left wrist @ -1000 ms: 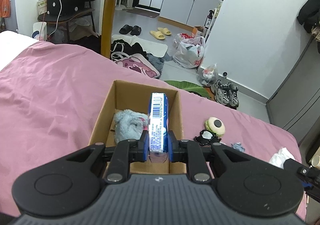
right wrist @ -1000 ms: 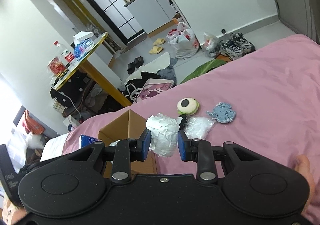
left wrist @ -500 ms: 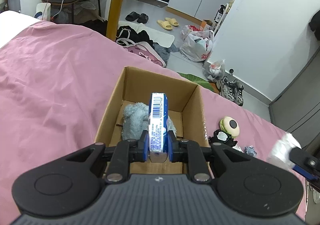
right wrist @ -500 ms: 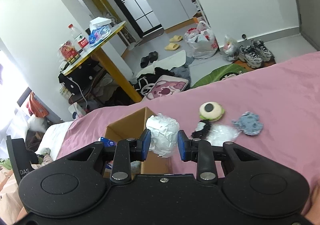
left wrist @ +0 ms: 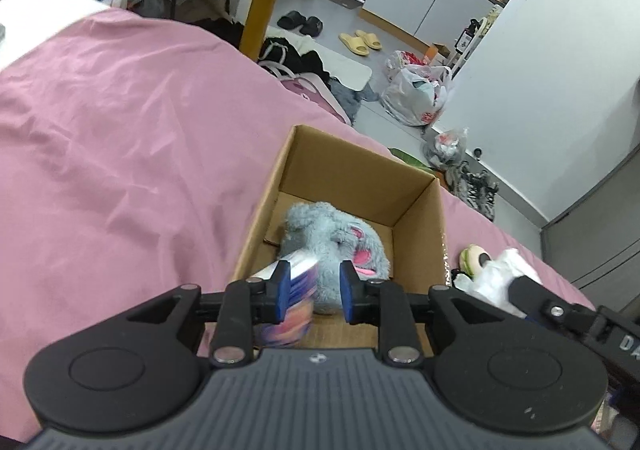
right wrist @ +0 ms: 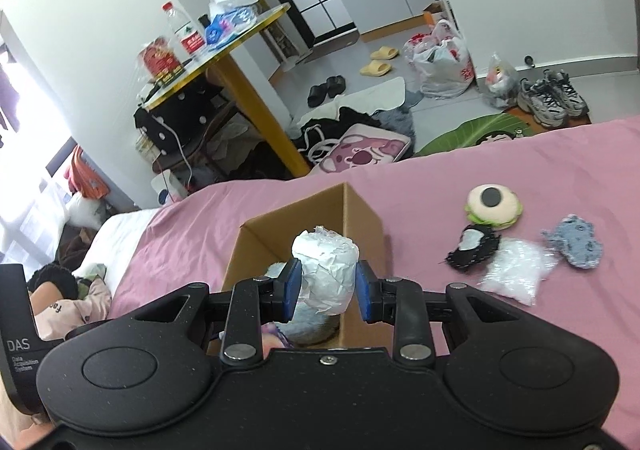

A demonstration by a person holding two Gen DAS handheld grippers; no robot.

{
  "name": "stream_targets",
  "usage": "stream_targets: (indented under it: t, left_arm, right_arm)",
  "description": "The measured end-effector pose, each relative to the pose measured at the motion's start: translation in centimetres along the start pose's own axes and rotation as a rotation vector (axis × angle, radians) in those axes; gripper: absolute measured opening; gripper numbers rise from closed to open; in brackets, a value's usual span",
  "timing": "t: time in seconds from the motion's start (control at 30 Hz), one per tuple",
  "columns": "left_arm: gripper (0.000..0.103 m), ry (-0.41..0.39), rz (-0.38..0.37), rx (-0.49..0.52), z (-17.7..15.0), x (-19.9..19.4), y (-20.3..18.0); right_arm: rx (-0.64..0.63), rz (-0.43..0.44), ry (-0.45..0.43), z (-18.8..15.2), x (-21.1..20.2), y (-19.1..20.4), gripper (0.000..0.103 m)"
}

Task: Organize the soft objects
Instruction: 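Release the tissue pack from the left gripper while the right releases the bundle into the box, then move both open grippers from the box toward the remaining items on the bed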

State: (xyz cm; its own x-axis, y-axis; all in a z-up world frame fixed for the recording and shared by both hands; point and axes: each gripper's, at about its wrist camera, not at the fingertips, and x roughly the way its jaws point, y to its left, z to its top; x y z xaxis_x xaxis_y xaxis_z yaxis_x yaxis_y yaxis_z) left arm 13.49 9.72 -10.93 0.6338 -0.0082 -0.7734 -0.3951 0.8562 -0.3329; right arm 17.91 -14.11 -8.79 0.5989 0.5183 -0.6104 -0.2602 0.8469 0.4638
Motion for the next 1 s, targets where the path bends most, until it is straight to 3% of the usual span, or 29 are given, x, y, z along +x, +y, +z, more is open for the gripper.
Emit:
stream_targets:
  t: [0.27,0.33,0.4,0.47,0.57,0.67,0.73,1.0]
  left_arm:
    - [0.023,-0.004,-0.023,-0.020,0.1,-0.2,0.7]
    - [0.024,-0.006,-0.022,-0.023,0.1,-0.3,0.6]
    - [0.026,-0.006,-0.023,-0.027,0.1,-0.3,0.5]
    - [0.029,-0.005,-0.014,-0.024,0.1,-0.3,0.3]
    - [0.037,-0.027,-0.011,0.008,-0.1,-0.6,-0.2]
    - [0.059,-0.045,-0.034,0.045,-0.4,-0.9,-1.1]
    - [0.072,-0.052,-0.052,0.074,-0.8,-1.2,-2.0]
    - [0.085,-0.037,-0.043,0.226,-2.2,-2.3,-5.5]
  right_arm:
    - [-0.022,0.028,0.058,-0.4,1.2,1.7,0.030]
    - [-0.016,0.030,0.085,-0.6,1.3,1.9,0.035]
    - [0.008,0.015,0.095,-0.5,1.1,1.7,0.050]
    - [0.009,0.005,0.083,-0.4,0.5,1.6,0.051]
    - [0.015,-0.021,0.090,0.1,-0.3,1.3,0.051]
    - [0.015,-0.053,0.096,0.5,-1.3,0.8,0.052]
    - [0.011,-0.063,0.092,0.9,-2.2,0.5,0.058]
    - [0.015,-0.112,0.061,2.0,-5.6,-1.9,0.071]
